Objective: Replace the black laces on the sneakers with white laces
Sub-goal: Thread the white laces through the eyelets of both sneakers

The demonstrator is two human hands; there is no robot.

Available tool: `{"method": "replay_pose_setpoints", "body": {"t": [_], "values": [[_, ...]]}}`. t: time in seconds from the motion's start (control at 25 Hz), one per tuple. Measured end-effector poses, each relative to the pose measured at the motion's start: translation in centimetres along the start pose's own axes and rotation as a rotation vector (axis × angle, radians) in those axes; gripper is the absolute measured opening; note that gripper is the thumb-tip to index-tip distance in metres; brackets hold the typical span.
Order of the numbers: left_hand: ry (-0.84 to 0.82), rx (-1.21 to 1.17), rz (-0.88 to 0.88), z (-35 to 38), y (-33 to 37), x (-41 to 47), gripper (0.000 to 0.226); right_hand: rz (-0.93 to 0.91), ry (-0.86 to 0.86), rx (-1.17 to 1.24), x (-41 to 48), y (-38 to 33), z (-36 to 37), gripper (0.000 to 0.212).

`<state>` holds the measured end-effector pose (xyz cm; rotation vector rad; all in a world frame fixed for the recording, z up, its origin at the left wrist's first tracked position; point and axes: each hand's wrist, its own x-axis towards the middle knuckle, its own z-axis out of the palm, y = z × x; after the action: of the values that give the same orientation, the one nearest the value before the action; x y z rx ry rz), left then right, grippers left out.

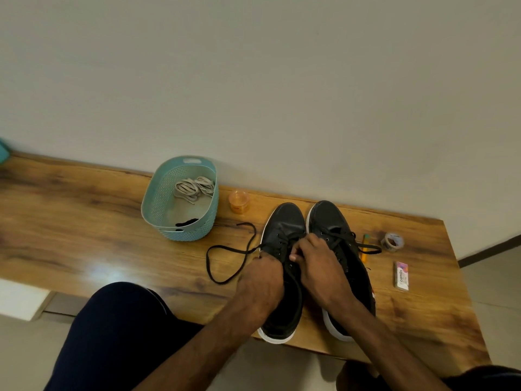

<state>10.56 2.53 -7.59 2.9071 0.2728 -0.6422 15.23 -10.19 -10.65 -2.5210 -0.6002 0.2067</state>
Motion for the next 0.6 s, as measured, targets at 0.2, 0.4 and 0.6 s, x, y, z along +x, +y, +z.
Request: {"method": "replay_pose_setpoints", "body": {"t": [0.2,0.4,0.6], "values": [[0.027,0.009,0.046,-1.4,-1.7,0.7,0.036,0.061,0.022,0.084,-0.3,-0.2,0.0,0.031],[0.010,-0.057,0.054,-0.4,-0.5,-0.2,0.028,0.043,0.067,0.029,-0.3,-0.1,0.1,0.007],[0.001,-0.077,-0.013,0.0,-0.1,-0.2,0.025,0.118,-0.031,0.323,0.7,1.1,0.0,0.023]]}}
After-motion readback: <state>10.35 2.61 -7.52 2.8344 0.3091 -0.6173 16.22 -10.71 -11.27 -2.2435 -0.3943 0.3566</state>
